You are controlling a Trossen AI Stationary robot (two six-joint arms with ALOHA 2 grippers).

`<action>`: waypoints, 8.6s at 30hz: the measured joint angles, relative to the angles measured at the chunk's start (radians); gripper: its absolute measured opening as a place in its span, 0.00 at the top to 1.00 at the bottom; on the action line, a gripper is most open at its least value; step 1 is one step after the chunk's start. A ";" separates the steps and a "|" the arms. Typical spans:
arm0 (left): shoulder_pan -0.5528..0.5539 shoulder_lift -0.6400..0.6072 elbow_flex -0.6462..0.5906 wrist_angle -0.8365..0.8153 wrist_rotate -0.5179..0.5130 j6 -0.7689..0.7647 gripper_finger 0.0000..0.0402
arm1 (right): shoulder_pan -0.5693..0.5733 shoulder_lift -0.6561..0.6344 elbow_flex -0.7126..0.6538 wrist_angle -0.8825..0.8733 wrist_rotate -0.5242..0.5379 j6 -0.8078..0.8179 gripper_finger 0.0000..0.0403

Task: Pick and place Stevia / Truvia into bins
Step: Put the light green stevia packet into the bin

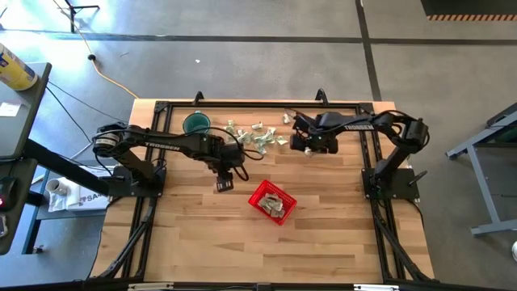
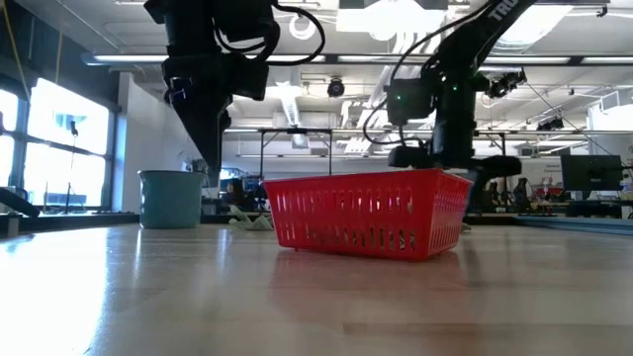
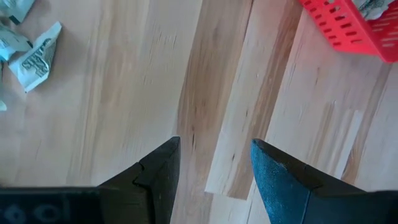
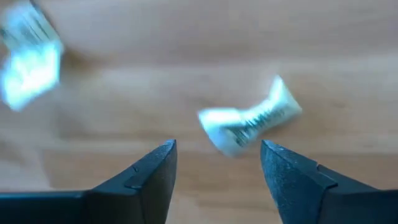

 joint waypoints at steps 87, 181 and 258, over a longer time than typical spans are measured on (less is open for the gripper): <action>0.299 0.277 0.410 -0.010 0.201 0.069 0.95 | 0.179 -0.200 0.048 -0.331 0.075 -0.255 0.44; 0.242 0.258 0.217 0.310 0.000 0.367 0.56 | 0.181 -0.198 0.048 -0.283 0.124 -1.168 0.44; 0.259 0.227 0.216 -0.157 -0.057 0.164 0.56 | 0.123 -0.198 0.048 -0.328 0.146 -1.141 0.44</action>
